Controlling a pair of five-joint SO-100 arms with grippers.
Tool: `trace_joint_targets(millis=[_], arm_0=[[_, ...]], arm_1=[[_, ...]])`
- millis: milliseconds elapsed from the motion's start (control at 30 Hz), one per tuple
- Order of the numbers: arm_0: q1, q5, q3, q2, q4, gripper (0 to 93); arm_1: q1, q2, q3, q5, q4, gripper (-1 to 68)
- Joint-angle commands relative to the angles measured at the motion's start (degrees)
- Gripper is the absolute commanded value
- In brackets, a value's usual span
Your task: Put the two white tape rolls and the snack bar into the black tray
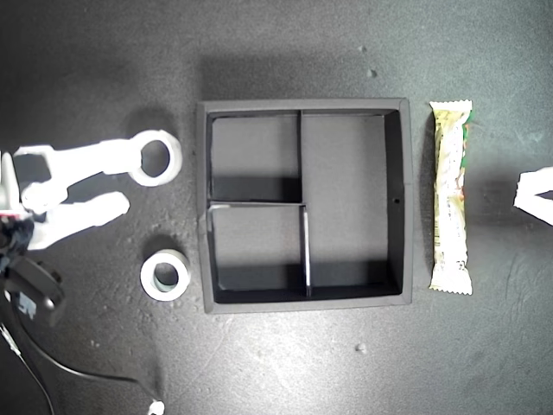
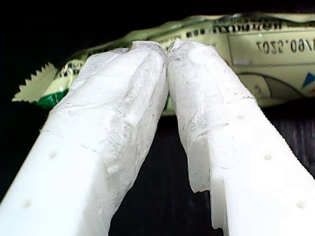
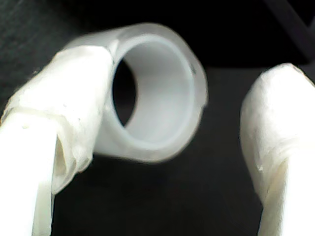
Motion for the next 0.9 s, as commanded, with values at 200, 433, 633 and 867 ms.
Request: trace_joint_targets(millis=[200,433,633,867], arm_0=[[-0.62,0.44,-16.17,-36.04,-7.65,17.9],[-0.97,2.29,-21.53,-48.78,-11.69,18.2],[-1.93,3.34,-25.14,-58.36,-13.97,17.8],[-7.03,1.14,-37.09,-76.11,-8.88,4.0]], arm_1=[[-0.79,0.53,0.70,-1.14,-1.49,-0.3],[-1.85,0.53,0.70,-0.35,1.67,-0.3],[-1.76,0.53,0.70,1.05,2.72,-0.3],[3.08,0.53,0.70,26.89,2.11,-0.3]])
